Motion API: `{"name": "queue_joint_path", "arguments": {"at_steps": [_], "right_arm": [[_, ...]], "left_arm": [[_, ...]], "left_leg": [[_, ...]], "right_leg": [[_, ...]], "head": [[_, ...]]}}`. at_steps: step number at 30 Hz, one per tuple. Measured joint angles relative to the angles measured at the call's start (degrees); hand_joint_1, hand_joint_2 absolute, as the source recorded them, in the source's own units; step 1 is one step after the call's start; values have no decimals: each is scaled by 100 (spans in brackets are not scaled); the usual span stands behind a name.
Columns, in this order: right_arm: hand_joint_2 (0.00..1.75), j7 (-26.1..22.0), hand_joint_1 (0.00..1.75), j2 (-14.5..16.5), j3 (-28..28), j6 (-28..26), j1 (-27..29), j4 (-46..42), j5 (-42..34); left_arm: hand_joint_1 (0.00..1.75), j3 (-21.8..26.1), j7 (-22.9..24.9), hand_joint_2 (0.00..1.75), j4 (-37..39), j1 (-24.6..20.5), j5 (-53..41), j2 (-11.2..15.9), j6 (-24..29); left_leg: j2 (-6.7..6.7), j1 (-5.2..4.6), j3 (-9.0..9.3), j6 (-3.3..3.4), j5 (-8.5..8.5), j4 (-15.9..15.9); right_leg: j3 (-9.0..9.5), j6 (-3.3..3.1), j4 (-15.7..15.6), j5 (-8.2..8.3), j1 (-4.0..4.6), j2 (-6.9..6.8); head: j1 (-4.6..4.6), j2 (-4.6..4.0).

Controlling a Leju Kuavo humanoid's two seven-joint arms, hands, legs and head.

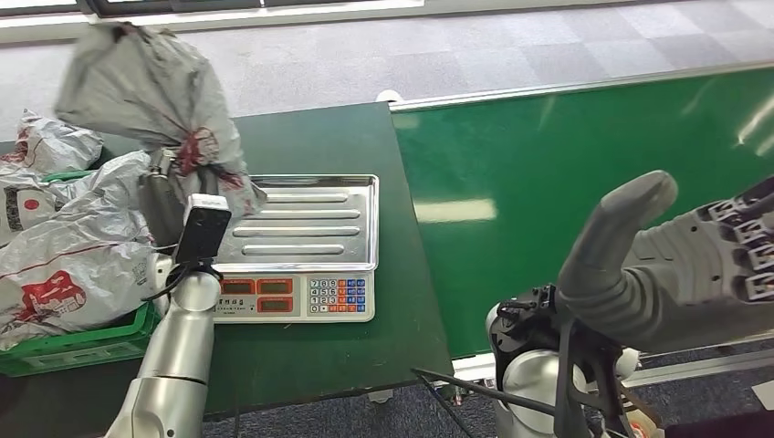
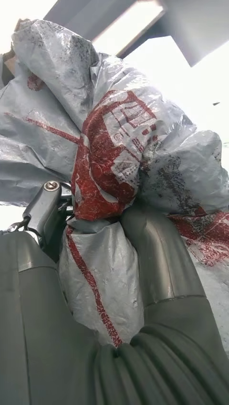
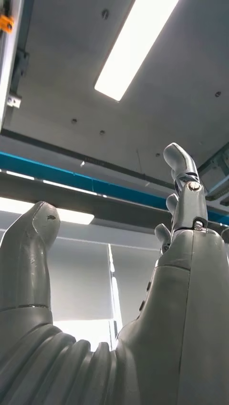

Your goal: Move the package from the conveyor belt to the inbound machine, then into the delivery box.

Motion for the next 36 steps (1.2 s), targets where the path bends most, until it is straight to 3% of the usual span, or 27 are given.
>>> {"name": "queue_joint_path", "arguments": {"at_steps": [1, 2, 7, 11, 13, 15, 16, 18, 20, 21, 22, 23, 24, 27, 32, 36], "right_arm": [[175, 1, 0, -2, -75, -1, 21, 0, 20], [175, 1, 0, -4, -151, -1, 40, 0, 11], [175, 1, 0, -7, -388, -4, 87, 10, 30], [175, 1, 0, -7, -515, -4, 101, 78, 93], [175, 1, 0, -7, -550, -4, 108, 109, 134], [175, 1, 0, -7, -565, -4, 114, 128, 174], [175, 1, 0, -7, -569, -3, 118, 134, 196], [175, 1, 0, -8, -582, -6, 131, 138, 241], [175, 0, 0, -10, -595, -9, 141, 138, 284], [175, -1, 0, -11, -599, -10, 146, 138, 304], [175, -1, 0, -12, -601, -10, 150, 138, 325], [175, -1, 0, -12, -601, -10, 154, 138, 346], [175, -1, 0, -12, -601, -10, 158, 138, 372], [175, -2, 0, -12, -601, -10, 159, 138, 458], [175, -2, 0, -12, -601, -10, 160, 138, 532], [175, -2, 0, -12, -601, -10, 160, 139, 517]], "left_arm": [[175, 498, 53, 175, -526, 62, -537, 40, 734], [175, 942, 37, 175, -817, 77, -1116, 54, 1086], [175, 2178, -202, 175, -1192, 29, -1810, 76, 1188], [175, 2807, -386, 175, -1228, -100, -2035, 55, 1188], [175, 3072, -243, 175, -1279, -165, -2584, 30, 1188], [175, 3273, 482, 175, -1327, -182, -3693, 78, 1188], [175, 3278, 1164, 175, -1281, -166, -4210, 175, 1188], [175, 3033, 2986, 175, -915, -160, -4679, 544, 1188], [175, 2705, 4696, 175, -181, -290, -4578, 966, 1182], [131, 2599, 5227, 175, 223, -365, -4491, 1142, 1179], [87, 2534, 5460, 175, 598, -422, -4410, 1299, 1175], [44, 2504, 5425, 175, 916, -458, -4338, 1438, 1172], [0, 2488, 5218, 131, 1213, -484, -4272, 1552, 1170], [0, 2482, 4552, 0, 1857, -532, -4032, 1787, 1179], [0, 2728, 3757, 0, 1819, -411, -3768, 1732, 1191], [0, 3346, 2757, 0, 1216, -398, -3618, 1419, 1198]], "left_leg": [[2, 2, -2, -1, 0, 0], [3, 3, -3, -1, 0, 0], [4, 1, -5, -1, 0, 0], [2, 0, -5, -1, 1, 1], [1, 1, -6, -1, 1, 1], [7, 0, -4, -2, 0, 1], [16, 0, -3, -3, -1, 1], [36, 0, -2, -9, 0, 0], [42, 3, -3, -16, 4, -1], [40, 5, -4, -18, 6, -1], [41, 7, -4, -21, 8, -2], [43, 8, -4, -22, 9, -2], [46, 8, -5, -22, 9, -2], [50, 6, -6, -22, 9, -2], [40, 3, -11, -20, 7, 0], [40, 2, -14, -19, 5, 0]], "right_leg": [[-4, -1, 1, -1, 3, 2], [-6, -2, 1, -2, 4, 3], [-9, -3, 0, -2, 2, 2], [-8, -3, 0, 0, 2, 2], [-8, -3, 0, 0, 2, 1], [-10, -4, 0, 0, 1, 4], [-16, -6, 0, 2, 1, 10], [-29, -12, 1, 5, 3, 27], [-32, -16, 3, 7, 6, 34], [-30, -17, 4, 7, 7, 34], [-30, -18, 6, 8, 9, 35], [-32, -20, 6, 9, 11, 38], [-32, -22, 6, 10, 11, 41], [-32, -22, 7, 13, 7, 44], [-33, -21, 6, 13, 5, 38], [-36, -20, 5, 13, 4, 39]], "head": [[0, 0], [0, 0], [0, 0], [-1, 0], [0, 0], [1, 0], [0, 0], [-2, 0], [-3, 0], [-3, 0], [-1, 0], [-2, 0], [-1, 0], [-1, 0], [0, 0], [-1, 0]]}}
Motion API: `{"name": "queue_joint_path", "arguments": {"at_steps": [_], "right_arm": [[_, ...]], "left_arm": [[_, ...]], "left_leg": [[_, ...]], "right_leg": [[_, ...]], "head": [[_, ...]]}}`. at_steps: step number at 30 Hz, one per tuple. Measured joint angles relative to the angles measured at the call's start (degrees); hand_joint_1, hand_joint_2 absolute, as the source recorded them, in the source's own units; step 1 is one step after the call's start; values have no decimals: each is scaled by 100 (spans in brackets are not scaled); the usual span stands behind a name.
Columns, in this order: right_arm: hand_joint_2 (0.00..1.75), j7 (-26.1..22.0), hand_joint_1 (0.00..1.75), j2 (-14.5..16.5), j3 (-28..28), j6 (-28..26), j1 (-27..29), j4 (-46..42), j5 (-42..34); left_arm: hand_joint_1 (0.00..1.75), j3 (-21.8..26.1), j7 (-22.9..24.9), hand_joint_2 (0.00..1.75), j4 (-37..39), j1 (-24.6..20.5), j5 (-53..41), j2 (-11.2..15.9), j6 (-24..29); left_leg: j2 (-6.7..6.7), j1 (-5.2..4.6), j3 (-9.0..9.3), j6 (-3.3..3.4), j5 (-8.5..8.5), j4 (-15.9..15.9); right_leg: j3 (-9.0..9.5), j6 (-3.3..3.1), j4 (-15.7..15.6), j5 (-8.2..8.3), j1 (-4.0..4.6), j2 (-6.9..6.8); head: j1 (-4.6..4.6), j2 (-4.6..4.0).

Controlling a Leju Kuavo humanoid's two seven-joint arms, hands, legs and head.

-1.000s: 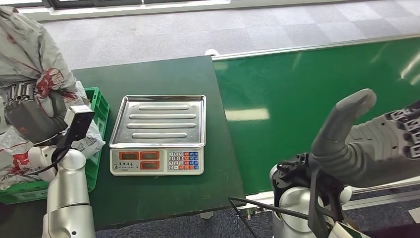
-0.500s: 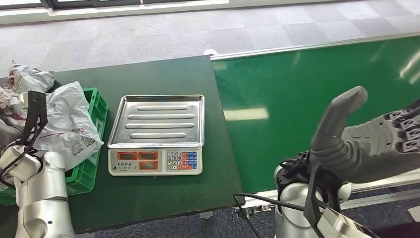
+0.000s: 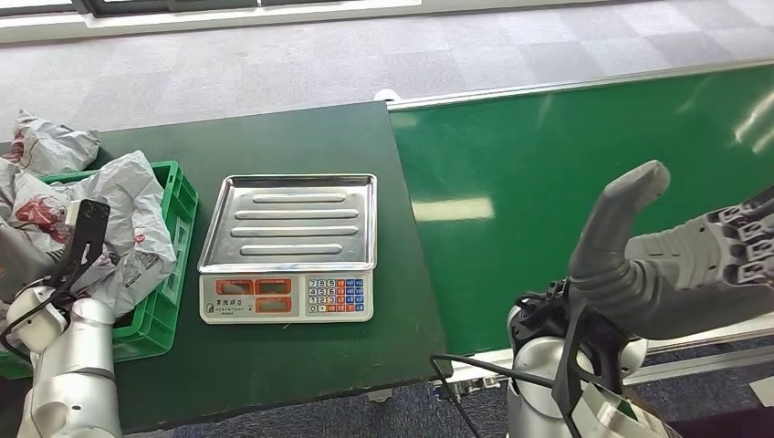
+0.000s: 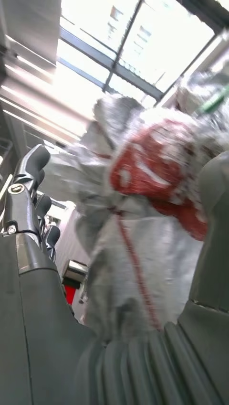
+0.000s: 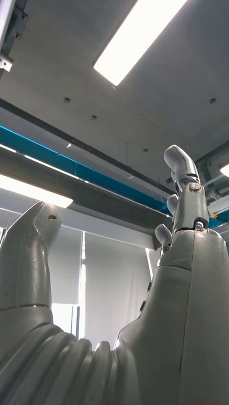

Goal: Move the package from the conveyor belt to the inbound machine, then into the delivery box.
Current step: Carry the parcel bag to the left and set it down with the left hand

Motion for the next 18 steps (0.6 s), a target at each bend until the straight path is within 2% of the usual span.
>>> {"name": "queue_joint_path", "arguments": {"at_steps": [5, 7, 11, 18], "right_arm": [[175, 0, 0, 0, 0, 0, 0, 3, -10], [175, 0, 0, 0, 0, 0, 0, 3, -16], [175, 0, 0, 0, 0, 0, 0, 5, -20], [175, 0, 0, 0, 0, 0, 0, 11, -20]], "left_arm": [[0, 947, -1700, 0, -766, -124, 666, -475, 1], [0, 1267, -2036, 0, -979, -189, 794, -623, 1], [0, 1629, -2123, 0, -1238, -236, 831, -809, 1], [0, 1858, -2130, 0, -1417, -287, 849, -939, 1]], "left_leg": [[3, 0, -1, -1, -1, 0], [4, 0, 0, -1, 0, 0], [3, 1, 0, -1, 0, 0], [2, 1, 0, -1, 0, 0]], "right_leg": [[-3, 0, 0, 0, 0, 1], [-3, 0, 0, 0, 0, 1], [-3, 0, 0, 0, 1, 0], [-1, 0, 0, 0, 0, 0]], "head": [[-1, 0], [-1, 0], [-1, 0], [-1, 0]]}}
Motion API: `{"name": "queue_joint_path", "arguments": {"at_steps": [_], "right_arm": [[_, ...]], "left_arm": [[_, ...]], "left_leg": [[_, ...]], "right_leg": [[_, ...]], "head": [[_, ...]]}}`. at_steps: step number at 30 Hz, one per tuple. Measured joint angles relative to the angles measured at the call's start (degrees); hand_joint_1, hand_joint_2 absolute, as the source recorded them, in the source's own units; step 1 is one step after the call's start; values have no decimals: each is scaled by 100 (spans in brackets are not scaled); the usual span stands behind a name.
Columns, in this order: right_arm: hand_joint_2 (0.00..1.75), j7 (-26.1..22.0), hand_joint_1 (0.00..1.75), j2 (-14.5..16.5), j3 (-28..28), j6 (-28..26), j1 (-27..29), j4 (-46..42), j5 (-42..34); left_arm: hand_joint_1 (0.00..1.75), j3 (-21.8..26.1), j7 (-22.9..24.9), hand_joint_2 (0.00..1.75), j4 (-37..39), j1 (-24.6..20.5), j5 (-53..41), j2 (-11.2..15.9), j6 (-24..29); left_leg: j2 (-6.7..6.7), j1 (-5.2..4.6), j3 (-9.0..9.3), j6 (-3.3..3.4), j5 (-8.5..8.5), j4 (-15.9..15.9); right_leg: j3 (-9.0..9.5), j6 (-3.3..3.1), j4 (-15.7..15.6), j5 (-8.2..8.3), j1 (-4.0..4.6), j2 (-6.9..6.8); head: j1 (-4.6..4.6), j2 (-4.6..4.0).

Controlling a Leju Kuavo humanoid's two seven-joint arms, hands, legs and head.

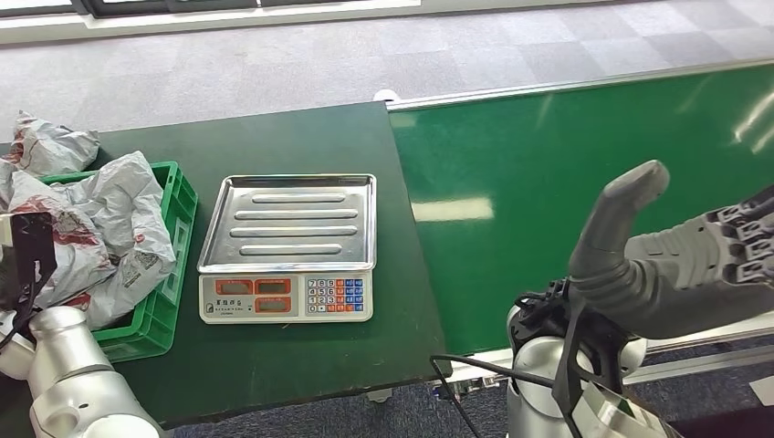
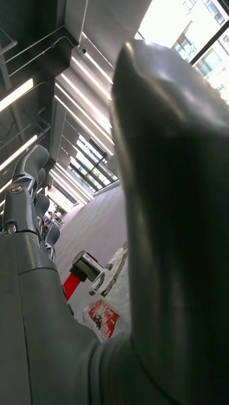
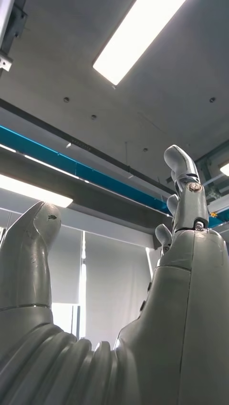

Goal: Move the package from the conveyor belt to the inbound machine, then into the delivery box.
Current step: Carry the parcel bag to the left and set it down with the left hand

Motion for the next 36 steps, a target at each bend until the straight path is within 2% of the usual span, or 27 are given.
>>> {"name": "queue_joint_path", "arguments": {"at_steps": [4, 6, 9, 12, 16, 18, 19, 23, 25, 27, 28, 31, 36], "right_arm": [[175, 0, 0, 0, 0, 0, 1, 6, 0], [175, 0, 0, 0, 0, 0, 0, 11, -7], [175, 1, 0, 0, -3, 1, 0, 25, -58], [175, 41, 0, -1, -11, 1, 7, 94, -231], [175, 61, 0, -8, 62, 23, 42, 277, -704], [175, 22, 0, -60, 243, 273, 102, 511, -1312], [175, 19, 0, -111, 367, 613, 168, 617, -1720], [175, 1, 0, -315, 705, 2724, 484, 746, -3220], [175, -5, 0, -340, 693, 3751, 636, 654, -3644], [175, -9, 0, -336, 627, 4636, 768, 573, -3864], [175, -8, 0, -331, 578, 4975, 815, 545, -3890], [175, -5, 0, -319, 421, 5539, 894, 484, -3784], [175, -2, 0, -303, 204, 5858, 968, 473, -3647]], "left_arm": [[0, 55, -185, 0, -51, -25, 135, -45, 0], [0, 108, -649, 0, -116, -59, 600, -103, 0], [0, 21, -1374, 0, -467, -10, 1854, -285, 0], [0, -835, -1521, 0, -1370, 389, 3237, -544, 0], [0, -2479, -1449, 175, -2570, 1060, 4146, -727, -106], [0, -3288, -1409, 175, -3119, 1416, 4590, -710, -546], [0, -3714, -1369, 175, -3364, 1606, 4829, -677, -981], [0, -5407, -1340, 175, -4018, 2302, 5780, -522, -3498], [0, -6048, -1448, 175, -4107, 2498, 6394, -496, -4763], [0, -6507, -1503, 175, -4143, 2638, 6867, -545, -5723], [0, -6691, -1512, 175, -4144, 2690, 6959, -596, -6041], [0, -7041, -1517, 175, -4104, 2771, 6868, -747, -6372], [0, -7198, -1517, 175, -4000, 2798, 6906, -826, -6531]], "left_leg": [[-2, 0, 0, 0, 0, 0], [-2, 0, 0, 0, 0, 0], [1, -1, 1, 0, -1, 0], [-9, -2, -1, 2, -2, 1], [-24, -3, -8, 6, -7, 1], [-17, -3, -6, 8, -11, 1], [-19, -3, -6, 8, -12, 1], [-39, -3, -12, 11, -12, 2], [-39, -5, -12, 12, -15, 2], [-31, -8, -11, 15, -19, 2], [-29, -10, -10, 17, -21, 2], [-30, -13, -9, 22, -25, 2], [-28, -12, -8, 23, -25, 2]], "right_leg": [[0, 0, 0, 0, 0, -1], [0, 0, 0, 0, 0, -1], [0, 0, 0, 0, -1, 0], [1, 3, -1, -2, -1, -7], [7, 9, -2, -7, -4, -24], [6, 9, -3, -8, -4, -22], [5, 10, -3, -9, -4, -23], [4, 15, -4, -15, -3, -40], [5, 15, -4, -15, -5, -39], [4, 16, -5, -16, -8, -35], [4, 18, -5, -18, -9, -34], [6, 23, -7, -21, -12, -33], [7, 23, -7, -21, -12, -32]], "head": [[-1, 0], [-1, 0], [0, 0], [-1, 0], [-1, 0], [0, 0], [-1, 0], [1, 0], [1, 0], [1, 0], [1, 0], [2, 0], [1, 0]]}}
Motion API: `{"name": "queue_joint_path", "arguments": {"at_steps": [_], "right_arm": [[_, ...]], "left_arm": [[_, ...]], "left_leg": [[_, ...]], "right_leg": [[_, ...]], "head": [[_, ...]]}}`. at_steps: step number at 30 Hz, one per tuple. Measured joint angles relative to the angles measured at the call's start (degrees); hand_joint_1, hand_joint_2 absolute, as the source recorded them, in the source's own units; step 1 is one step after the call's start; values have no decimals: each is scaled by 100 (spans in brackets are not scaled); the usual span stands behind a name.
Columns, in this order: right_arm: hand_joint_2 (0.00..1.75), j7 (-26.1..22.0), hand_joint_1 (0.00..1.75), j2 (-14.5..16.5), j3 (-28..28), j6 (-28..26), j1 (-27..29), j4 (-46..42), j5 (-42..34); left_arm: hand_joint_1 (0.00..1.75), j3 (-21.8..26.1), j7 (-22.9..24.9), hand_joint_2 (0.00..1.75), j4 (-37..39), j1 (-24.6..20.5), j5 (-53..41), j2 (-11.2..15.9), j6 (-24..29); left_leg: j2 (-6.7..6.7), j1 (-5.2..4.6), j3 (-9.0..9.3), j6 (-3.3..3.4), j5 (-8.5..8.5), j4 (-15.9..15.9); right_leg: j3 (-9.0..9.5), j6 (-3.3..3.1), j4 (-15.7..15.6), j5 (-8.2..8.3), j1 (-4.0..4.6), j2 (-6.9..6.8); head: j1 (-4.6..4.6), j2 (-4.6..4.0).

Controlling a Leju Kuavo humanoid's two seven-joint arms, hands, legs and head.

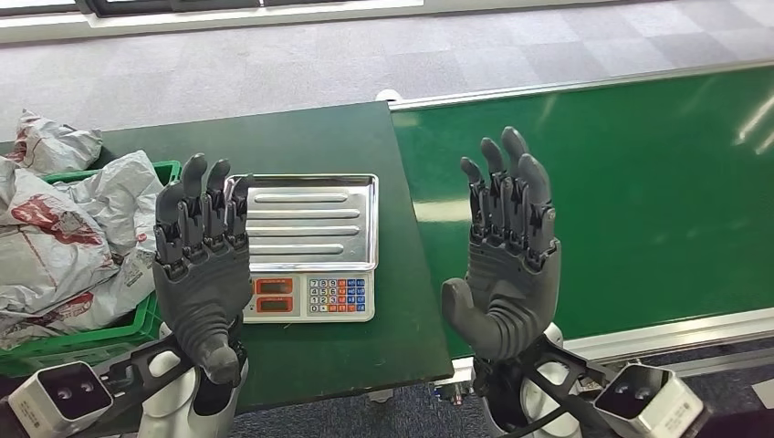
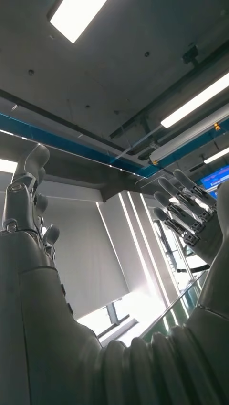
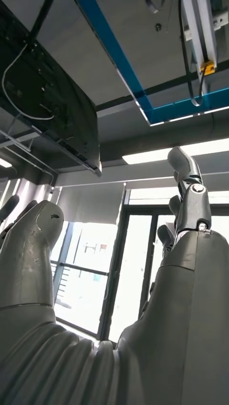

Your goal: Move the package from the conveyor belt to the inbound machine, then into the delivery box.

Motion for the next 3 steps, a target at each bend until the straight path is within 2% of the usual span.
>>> {"name": "queue_joint_path", "arguments": {"at_steps": [3], "right_arm": [[175, 1, 0, 14, -91, 163, 15, 29, -27]], "left_arm": [[0, -1, 0, 175, 31, 2, 8, -24, -50]], "left_leg": [[0, 0, 0, -1, 1, 0]], "right_leg": [[1, 0, 0, 0, 1, 0]], "head": [[0, 0]]}}
